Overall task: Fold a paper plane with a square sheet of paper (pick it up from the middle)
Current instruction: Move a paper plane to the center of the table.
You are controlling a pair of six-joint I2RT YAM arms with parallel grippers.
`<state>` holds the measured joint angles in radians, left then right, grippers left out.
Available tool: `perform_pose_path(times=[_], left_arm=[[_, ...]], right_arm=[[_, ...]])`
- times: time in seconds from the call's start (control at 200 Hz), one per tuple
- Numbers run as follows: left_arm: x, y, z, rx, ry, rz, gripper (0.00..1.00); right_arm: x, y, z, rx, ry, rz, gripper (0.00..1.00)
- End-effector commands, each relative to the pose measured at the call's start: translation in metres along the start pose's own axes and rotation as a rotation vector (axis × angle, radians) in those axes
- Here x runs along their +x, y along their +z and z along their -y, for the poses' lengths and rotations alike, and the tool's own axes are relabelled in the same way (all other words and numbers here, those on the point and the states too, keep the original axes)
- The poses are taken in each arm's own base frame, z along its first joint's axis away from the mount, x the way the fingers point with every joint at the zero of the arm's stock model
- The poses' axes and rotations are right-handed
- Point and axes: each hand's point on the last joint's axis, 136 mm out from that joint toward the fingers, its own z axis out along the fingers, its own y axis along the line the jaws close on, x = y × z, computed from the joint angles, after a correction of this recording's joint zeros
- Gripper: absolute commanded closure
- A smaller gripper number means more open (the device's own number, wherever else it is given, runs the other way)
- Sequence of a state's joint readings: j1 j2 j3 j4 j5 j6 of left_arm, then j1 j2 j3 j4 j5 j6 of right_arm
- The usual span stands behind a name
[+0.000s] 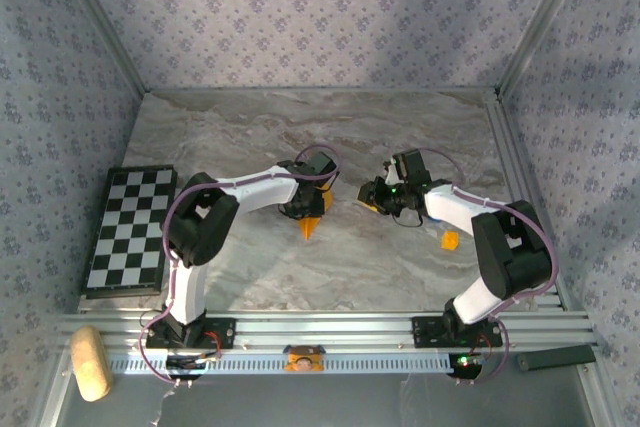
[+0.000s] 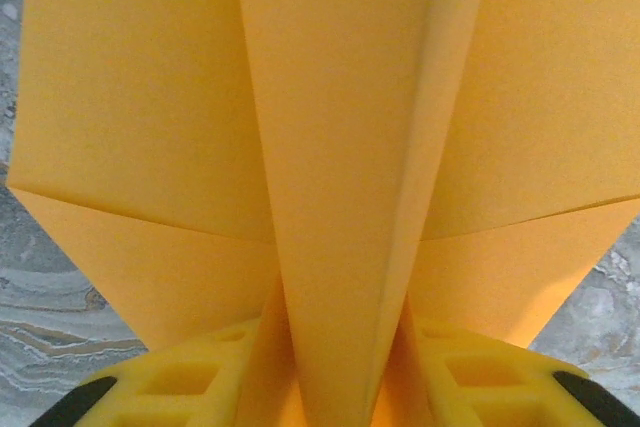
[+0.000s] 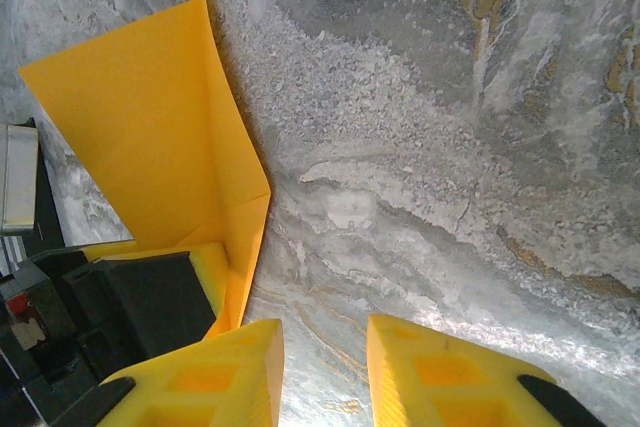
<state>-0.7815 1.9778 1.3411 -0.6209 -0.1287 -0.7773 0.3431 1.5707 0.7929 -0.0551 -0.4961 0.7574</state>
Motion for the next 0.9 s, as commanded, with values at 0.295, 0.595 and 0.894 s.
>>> perform_pose_path(times=[0.295, 0.595, 0.894], left_arm=[[0.018, 0.023, -0.013, -0.155, -0.032, -0.083, 0.63], [0.022, 0.029, -0.011, -0.159, -0.031, -0.104, 0.63], [0.022, 0.025, -0.003, -0.121, -0.015, -0.119, 0.63]], right_arm=[[0.002, -0.006, 0.009, -0.024, -0.008, -0.01, 0.71], [0.002, -0.009, 0.01, -0.029, -0.007, -0.003, 0.7], [-0.001, -0.01, 0.009, -0.024, -0.002, 0.002, 0.7]])
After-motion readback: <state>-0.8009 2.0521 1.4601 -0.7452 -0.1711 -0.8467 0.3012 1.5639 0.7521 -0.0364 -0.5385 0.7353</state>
